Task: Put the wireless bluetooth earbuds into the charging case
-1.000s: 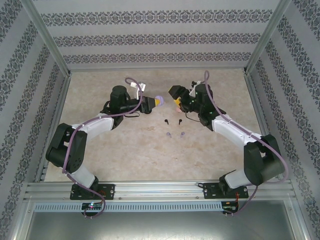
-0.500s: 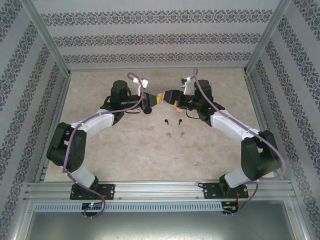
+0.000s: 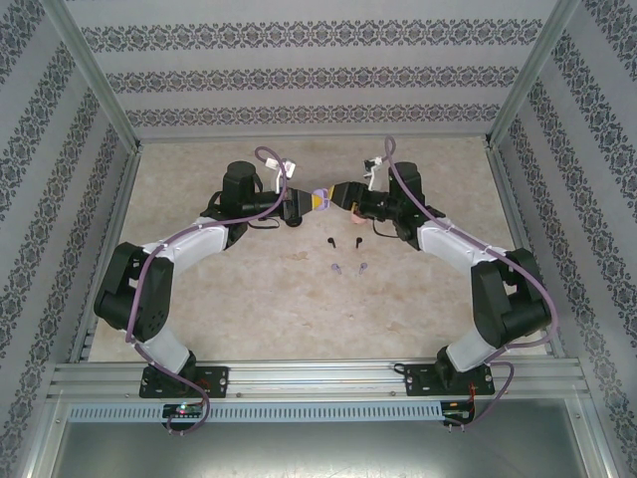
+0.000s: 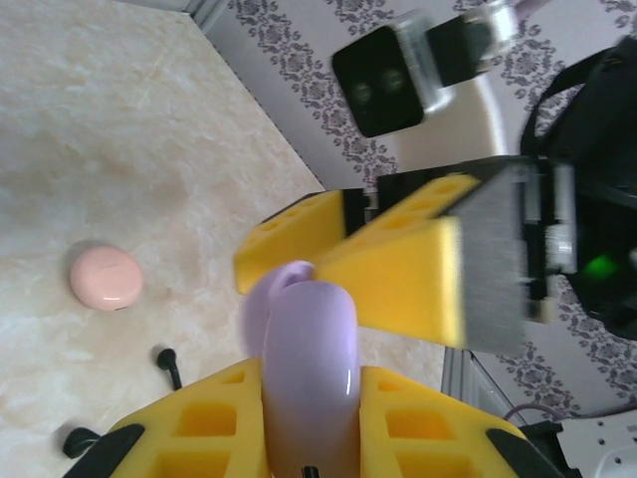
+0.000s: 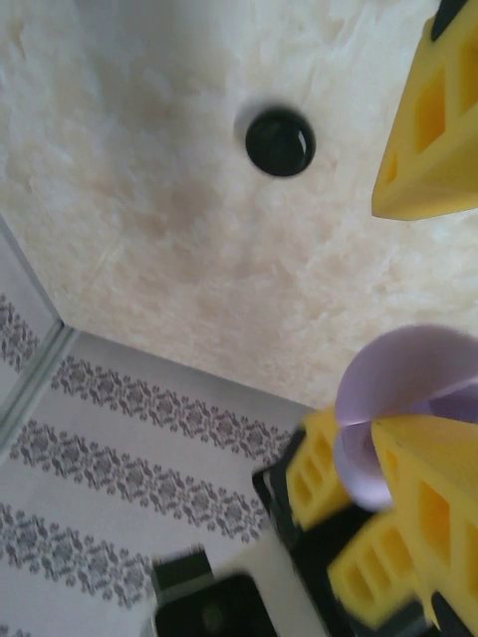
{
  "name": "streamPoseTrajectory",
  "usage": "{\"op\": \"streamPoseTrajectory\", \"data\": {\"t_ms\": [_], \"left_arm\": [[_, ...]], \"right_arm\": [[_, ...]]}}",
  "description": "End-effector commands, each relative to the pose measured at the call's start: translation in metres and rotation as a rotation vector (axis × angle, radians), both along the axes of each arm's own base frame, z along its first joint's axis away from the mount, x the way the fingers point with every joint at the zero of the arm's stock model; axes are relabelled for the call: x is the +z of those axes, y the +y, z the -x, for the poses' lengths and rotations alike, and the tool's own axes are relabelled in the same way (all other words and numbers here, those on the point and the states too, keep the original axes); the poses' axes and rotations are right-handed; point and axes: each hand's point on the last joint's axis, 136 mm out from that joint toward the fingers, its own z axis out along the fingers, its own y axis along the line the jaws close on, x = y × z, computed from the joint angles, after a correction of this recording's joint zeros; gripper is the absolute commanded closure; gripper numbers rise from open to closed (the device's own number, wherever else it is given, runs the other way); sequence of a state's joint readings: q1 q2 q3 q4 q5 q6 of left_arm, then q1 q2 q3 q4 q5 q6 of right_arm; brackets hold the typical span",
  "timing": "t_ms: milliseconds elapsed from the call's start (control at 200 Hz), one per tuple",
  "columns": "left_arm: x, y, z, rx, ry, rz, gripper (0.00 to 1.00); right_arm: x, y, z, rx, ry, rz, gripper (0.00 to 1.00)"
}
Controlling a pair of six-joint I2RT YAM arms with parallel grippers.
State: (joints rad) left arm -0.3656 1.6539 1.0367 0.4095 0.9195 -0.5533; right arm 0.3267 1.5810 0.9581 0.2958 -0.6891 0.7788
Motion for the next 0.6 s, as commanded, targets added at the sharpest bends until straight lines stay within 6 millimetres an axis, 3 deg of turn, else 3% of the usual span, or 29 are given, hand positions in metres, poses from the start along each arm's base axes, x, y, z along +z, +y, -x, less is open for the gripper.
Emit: {"op": "streamPoseTrajectory", "data": {"t_ms": [0, 145, 315, 595], "left_arm": [[0.032, -0.005, 0.011, -0.055, -0.105, 0.044, 1.0], [0.03, -0.005, 0.012, -0.057, -0.102, 0.045, 1.0], [0.031, -0.005, 0.01, -0.05, -0.103, 0.052, 1.0], [0.033, -0.005, 0.006, -0.029, -0.093, 0.092, 1.0]], "right_arm": [[-0.026, -0.014, 0.0, -0.044, 0.053, 0.035, 0.46], [-0.02, -0.02, 0.007, -0.043, 0.044, 0.025, 0.46], [0.004, -0.019, 0.02, -0.011, -0.007, -0.021, 0.46], [0.034, 0.007, 0.031, 0.05, -0.064, -0.075, 0.56]]}}
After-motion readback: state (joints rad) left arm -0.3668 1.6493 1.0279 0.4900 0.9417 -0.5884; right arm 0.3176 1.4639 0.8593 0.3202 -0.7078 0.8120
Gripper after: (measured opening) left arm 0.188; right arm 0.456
